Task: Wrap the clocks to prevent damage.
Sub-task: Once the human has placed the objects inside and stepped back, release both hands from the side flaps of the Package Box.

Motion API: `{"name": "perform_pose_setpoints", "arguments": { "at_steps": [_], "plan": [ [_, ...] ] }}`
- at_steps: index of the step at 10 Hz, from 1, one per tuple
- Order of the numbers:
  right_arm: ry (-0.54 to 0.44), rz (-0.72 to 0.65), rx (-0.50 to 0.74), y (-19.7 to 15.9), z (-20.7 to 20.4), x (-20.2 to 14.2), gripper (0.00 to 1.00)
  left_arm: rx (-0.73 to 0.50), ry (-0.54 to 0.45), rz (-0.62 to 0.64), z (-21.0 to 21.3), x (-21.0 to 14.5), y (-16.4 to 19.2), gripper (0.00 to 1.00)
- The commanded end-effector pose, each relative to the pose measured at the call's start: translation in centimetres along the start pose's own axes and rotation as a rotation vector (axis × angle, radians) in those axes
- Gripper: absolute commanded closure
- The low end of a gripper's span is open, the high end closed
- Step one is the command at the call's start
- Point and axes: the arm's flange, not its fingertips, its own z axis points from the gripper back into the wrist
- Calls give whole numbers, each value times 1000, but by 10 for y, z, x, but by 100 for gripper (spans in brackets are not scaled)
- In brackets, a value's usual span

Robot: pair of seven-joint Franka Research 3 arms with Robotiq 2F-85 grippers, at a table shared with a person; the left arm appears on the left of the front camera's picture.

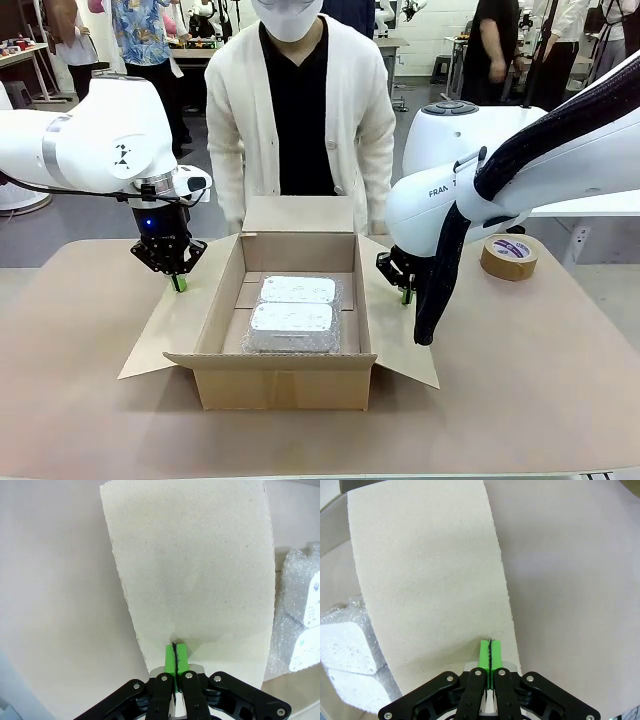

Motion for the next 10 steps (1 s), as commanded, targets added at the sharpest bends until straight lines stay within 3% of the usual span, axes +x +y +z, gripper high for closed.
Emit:
{"name": "perform_pose_setpoints", "arguments": {
  "at_steps": [1, 6, 8, 10],
  "plan": [
    [4, 3, -1, 1, -3, -2, 99, 14, 7, -4, 0, 0, 1, 100],
    [0, 0, 0, 0, 0, 0, 99, 0, 0, 0, 0, 0, 0, 100],
    [29, 107, -27, -12, 63, 1, 99, -16, -15, -48, 62, -15, 10, 100],
    [32, 263, -129, -49, 142, 0, 99, -43, -23, -242, 133, -39, 36, 100]
  ]
}}
